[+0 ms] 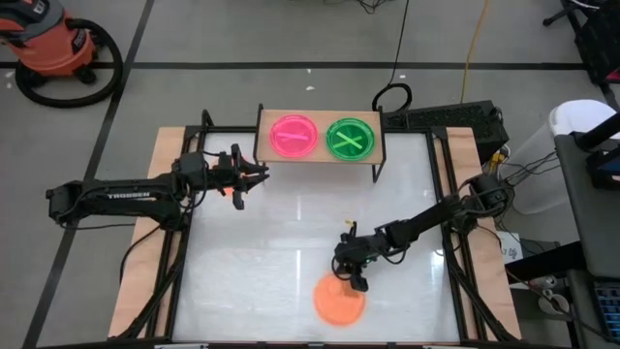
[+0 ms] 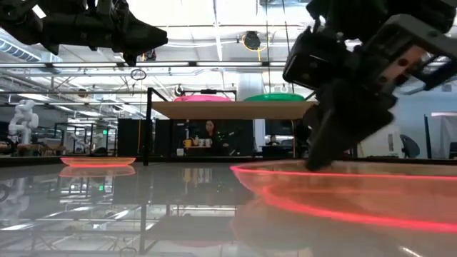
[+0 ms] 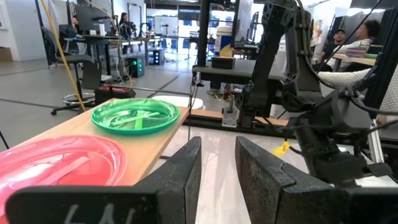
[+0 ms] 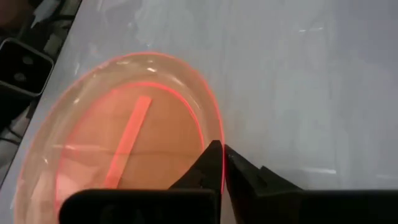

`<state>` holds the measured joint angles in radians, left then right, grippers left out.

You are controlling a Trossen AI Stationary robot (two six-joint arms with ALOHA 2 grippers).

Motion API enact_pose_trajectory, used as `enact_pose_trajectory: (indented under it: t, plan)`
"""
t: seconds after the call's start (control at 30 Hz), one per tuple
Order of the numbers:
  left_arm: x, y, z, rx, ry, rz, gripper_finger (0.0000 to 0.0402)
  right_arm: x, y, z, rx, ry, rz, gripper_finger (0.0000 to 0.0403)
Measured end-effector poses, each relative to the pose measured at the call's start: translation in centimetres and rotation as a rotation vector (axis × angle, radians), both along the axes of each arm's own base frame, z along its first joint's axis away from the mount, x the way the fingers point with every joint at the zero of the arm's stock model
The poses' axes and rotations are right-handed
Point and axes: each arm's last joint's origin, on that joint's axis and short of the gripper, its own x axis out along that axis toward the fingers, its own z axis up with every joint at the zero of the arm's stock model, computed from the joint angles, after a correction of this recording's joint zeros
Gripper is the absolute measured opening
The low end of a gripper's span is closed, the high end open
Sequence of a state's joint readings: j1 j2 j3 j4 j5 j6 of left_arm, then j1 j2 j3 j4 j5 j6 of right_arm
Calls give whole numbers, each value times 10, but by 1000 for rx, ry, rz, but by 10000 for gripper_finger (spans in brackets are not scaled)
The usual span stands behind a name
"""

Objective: Place and stack plates onto a shelf
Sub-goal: Stack the bottom orange plate on top of the pink plate on the shelf

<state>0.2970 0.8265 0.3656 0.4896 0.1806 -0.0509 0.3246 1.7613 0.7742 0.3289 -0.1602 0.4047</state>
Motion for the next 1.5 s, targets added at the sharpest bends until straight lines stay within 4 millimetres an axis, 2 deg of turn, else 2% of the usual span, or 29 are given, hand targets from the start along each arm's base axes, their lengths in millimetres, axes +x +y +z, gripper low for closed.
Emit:
enact_pose_trajectory:
  t: [0.13, 0.3, 0.4, 0.47, 0.63, 0.77, 0.87, 0.93, 1.0, 1.13, 1.5]
  plan:
    - [0, 0, 0, 1, 0, 0, 104, 4, -17, 20, -53, -95, -33, 0]
    - [0, 0, 0, 1, -1, -1, 104, 4, -56, 67, -216, -303, -191, 0]
    - [0, 0, 1, 7, -13, -1, 104, -1, -88, 101, -329, -462, -397, 0]
    - [0, 0, 2, 9, -19, -2, 104, -5, -112, 122, -335, -568, -490, 0]
    - [0, 0, 4, 28, -40, -1, 104, -15, -174, 151, -289, -752, -744, 0]
    - [0, 0, 6, 35, -52, -1, 104, -11, -227, 154, -241, -743, -911, 0]
    - [0, 0, 6, 39, -59, -1, 104, 7, -259, 157, -159, -743, -928, 0]
    - [0, 0, 6, 38, -55, -2, 104, 25, -274, 163, -136, -750, -899, 0]
    - [0, -1, 5, 36, -49, -6, 104, 42, -283, 163, -157, -696, -882, 0]
    - [1, -2, 4, 35, -36, -14, 104, 60, -298, 152, -207, -557, -922, 0]
    - [1, -2, 4, 41, -34, -12, 104, 61, -307, 141, -295, -519, -961, 10]
